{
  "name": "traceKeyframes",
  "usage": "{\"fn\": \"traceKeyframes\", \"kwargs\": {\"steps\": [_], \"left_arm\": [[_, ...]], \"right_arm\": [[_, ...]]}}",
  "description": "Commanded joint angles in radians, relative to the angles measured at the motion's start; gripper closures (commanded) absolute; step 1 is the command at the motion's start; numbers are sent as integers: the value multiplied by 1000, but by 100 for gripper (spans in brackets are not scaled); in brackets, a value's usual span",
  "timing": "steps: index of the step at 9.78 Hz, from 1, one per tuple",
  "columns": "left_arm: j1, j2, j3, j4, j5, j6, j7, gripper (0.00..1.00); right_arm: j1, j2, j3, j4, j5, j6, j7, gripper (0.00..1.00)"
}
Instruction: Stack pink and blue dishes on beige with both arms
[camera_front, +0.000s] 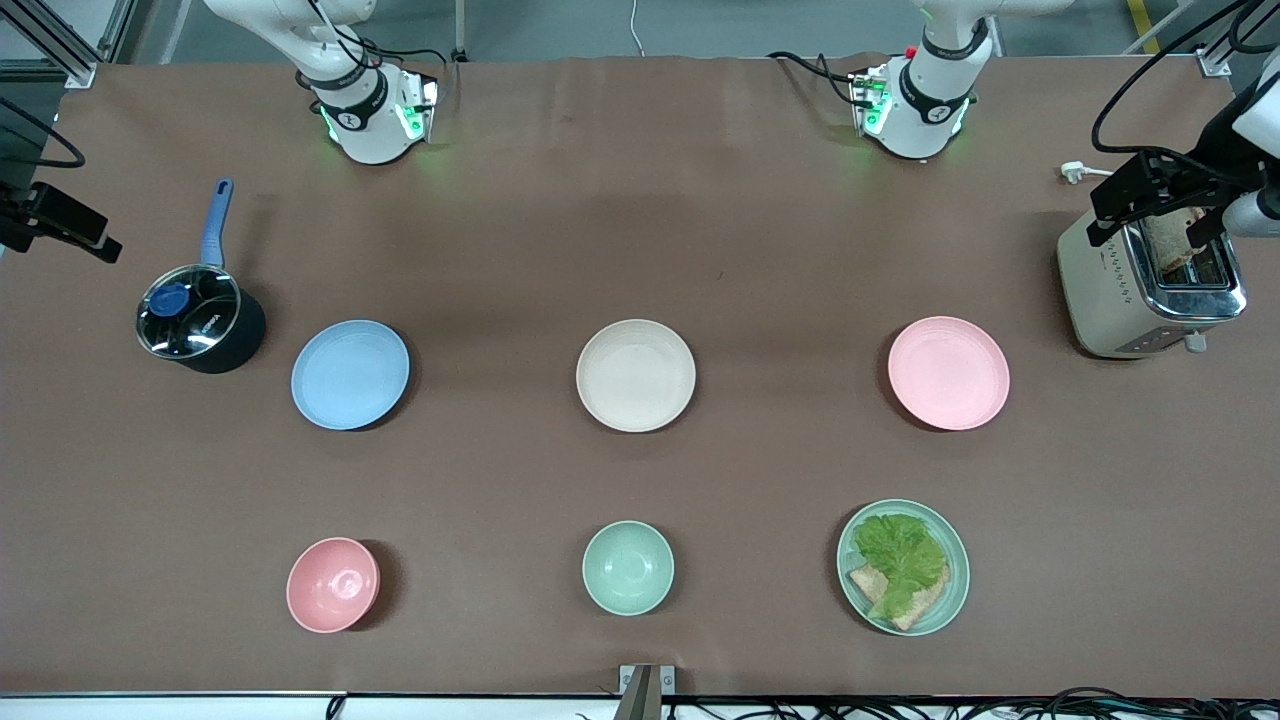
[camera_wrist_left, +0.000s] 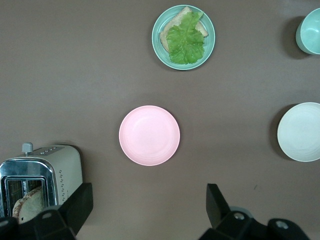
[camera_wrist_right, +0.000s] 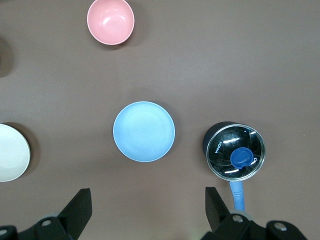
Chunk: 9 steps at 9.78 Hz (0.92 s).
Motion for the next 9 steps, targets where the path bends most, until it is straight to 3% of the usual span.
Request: {"fn": "traceKeyframes", "kwargs": {"steps": [1,4,6,9], "left_arm": [[11,-8,-9,-37,-16,-10,-3,0],[14,4,1,-33,-48,-10,0,0],[22,6,70,-39,-127,-10,72,1],[37,88,121,-79,-128,32,155,0]], "right_arm": [[-8,-6,12,-5,-16,-4,15,0],[-5,18,12,-6,-20,-3,-2,0],[-19,66,9,-46,-11,8,-96,0],[-47,177,6,-147,41,150,-175,0]]}}
